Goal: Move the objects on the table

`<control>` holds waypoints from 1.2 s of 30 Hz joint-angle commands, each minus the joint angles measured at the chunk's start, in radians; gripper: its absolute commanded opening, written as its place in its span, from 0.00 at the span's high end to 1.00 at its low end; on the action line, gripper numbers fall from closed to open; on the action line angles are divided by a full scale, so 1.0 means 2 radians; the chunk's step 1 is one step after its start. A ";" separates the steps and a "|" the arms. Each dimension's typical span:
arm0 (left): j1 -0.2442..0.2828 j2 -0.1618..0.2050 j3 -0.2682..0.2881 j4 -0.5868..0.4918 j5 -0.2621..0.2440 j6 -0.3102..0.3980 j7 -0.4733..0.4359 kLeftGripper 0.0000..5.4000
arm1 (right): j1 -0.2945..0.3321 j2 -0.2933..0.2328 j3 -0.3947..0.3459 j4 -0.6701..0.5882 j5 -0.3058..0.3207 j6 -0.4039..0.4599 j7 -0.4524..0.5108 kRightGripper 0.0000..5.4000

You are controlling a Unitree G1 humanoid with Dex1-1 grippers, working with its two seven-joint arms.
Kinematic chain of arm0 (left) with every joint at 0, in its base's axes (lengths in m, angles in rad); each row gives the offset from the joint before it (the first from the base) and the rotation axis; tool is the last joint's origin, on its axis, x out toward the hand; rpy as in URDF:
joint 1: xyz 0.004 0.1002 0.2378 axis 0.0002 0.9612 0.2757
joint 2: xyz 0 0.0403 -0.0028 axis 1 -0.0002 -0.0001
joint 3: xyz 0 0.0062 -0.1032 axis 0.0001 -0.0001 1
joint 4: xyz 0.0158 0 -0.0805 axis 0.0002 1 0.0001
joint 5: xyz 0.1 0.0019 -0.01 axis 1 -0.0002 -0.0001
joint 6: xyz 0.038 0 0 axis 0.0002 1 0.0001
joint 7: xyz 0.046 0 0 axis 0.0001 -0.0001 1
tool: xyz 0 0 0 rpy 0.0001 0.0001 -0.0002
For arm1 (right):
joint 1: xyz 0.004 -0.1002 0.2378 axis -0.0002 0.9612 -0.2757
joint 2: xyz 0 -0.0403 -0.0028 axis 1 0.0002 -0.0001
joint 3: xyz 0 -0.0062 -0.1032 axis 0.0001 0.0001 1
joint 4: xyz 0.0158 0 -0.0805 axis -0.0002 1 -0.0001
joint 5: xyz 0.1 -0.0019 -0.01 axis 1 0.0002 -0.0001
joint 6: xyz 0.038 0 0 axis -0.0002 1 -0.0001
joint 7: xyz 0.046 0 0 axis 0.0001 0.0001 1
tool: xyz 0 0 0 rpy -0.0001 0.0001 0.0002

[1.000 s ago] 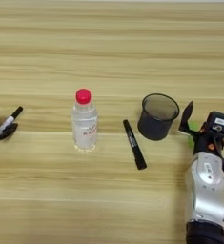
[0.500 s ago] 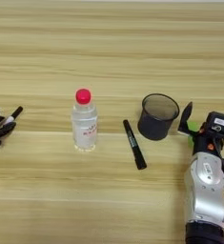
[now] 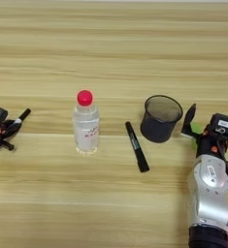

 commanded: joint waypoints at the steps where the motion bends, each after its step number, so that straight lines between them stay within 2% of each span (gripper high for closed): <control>1: 0.026 -0.030 -0.016 -0.021 -0.012 0.038 0.005 0.87 | 0.000 0.001 -0.004 0.002 0.005 0.005 -0.003 0.00; 8: 0.042 -0.061 -0.032 -0.053 -0.026 0.077 0.007 0.87 | -0.002 0.001 -0.005 0.004 0.006 0.003 -0.002 0.00; 19: 0.058 -0.084 -0.059 -0.070 -0.031 0.094 0.013 0.87 | -0.002 0.002 -0.005 0.004 0.005 0.003 -0.001 0.00; 26: 0.057 -0.085 -0.060 -0.068 -0.028 0.087 0.020 0.87 | -0.001 0.003 -0.005 0.002 0.005 0.003 -0.002 0.00; 28: 0.057 -0.084 -0.061 -0.069 -0.026 0.082 0.023 0.79 | -0.001 0.003 -0.005 0.002 0.005 0.003 -0.001 0.00; 36: 0.053 -0.082 -0.061 -0.069 -0.024 0.064 0.029 0.63 | -0.002 0.002 -0.005 0.005 0.005 0.002 0.000 0.00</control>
